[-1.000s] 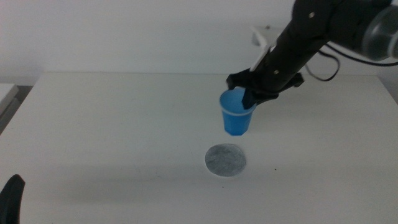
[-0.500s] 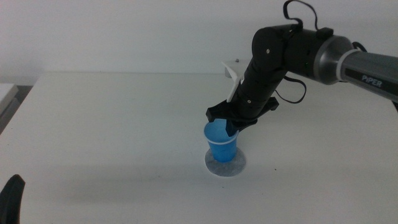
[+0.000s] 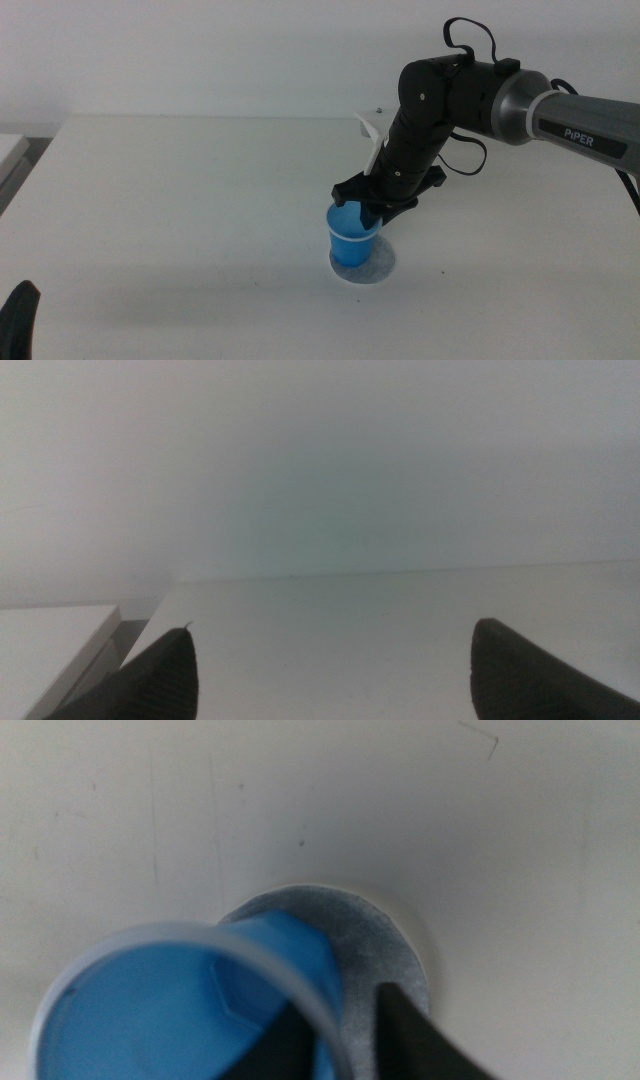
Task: Place an empty cup on a cup mat.
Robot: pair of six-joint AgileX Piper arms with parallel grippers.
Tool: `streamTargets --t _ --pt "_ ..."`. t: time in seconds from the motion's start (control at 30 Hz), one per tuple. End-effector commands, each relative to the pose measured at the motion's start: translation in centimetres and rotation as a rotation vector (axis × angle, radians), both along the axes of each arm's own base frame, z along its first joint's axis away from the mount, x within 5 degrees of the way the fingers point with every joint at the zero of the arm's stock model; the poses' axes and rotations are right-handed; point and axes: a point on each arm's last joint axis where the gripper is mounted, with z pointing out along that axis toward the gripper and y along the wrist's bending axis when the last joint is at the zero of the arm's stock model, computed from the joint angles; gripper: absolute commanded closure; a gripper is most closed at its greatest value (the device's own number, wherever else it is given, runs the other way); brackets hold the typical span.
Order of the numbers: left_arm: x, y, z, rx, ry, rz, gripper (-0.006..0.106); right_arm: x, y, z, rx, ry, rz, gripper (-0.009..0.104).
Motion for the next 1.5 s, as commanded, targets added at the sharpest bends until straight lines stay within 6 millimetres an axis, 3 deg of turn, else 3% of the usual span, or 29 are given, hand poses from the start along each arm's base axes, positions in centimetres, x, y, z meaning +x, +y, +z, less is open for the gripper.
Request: streamTargets --t 0.0,0.07,0.17,0.33,0.47,0.57,0.67,0.83,1.0,1.2,1.33,1.47 --pt "0.0 0.0 0.1 -0.006 -0.007 -0.005 0.007 -0.1 -0.1 -0.1 -0.013 0.003 0.002 0.068" --pt "0.0 0.0 0.1 -0.006 -0.007 -0.005 0.007 -0.1 -0.1 0.2 -0.010 -0.002 0.002 0.055" --pt "0.0 0.0 0.1 -0.006 -0.007 -0.005 0.007 -0.2 -0.2 0.9 -0.004 -0.017 0.003 0.043" --pt "0.0 0.0 0.1 -0.006 -0.007 -0.005 0.007 -0.9 -0.6 3.6 0.018 -0.073 0.005 0.041" --pt "0.0 0.0 0.1 -0.003 -0.007 -0.005 0.007 -2.6 -2.0 6.3 0.056 -0.144 -0.015 0.035" --pt "0.0 0.0 0.1 -0.003 -0.007 -0.005 0.007 -4.8 -3.7 8.3 0.075 -0.202 -0.024 0.017" --pt "0.0 0.0 0.1 -0.006 -0.007 -0.005 0.007 -7.4 -6.0 11.7 0.109 -0.294 -0.039 0.004" --pt "0.0 0.0 0.1 -0.006 -0.007 -0.005 0.007 -12.2 -10.1 16.5 0.177 -0.463 -0.082 0.003" --pt "0.0 0.0 0.1 -0.006 -0.007 -0.005 0.007 -17.1 -14.2 18.7 0.195 -0.586 -0.138 0.003" --pt "0.0 0.0 0.1 -0.006 -0.007 -0.005 0.007 -22.5 -18.2 17.5 0.206 -0.823 -0.211 0.003" --pt "0.0 0.0 0.1 -0.006 -0.007 -0.005 0.007 -25.7 -20.0 14.7 0.233 -0.903 -0.278 0.003" --pt "0.0 0.0 0.1 -0.006 -0.007 -0.005 0.007 -27.7 -20.9 11.3 0.247 -0.981 -0.305 0.003"
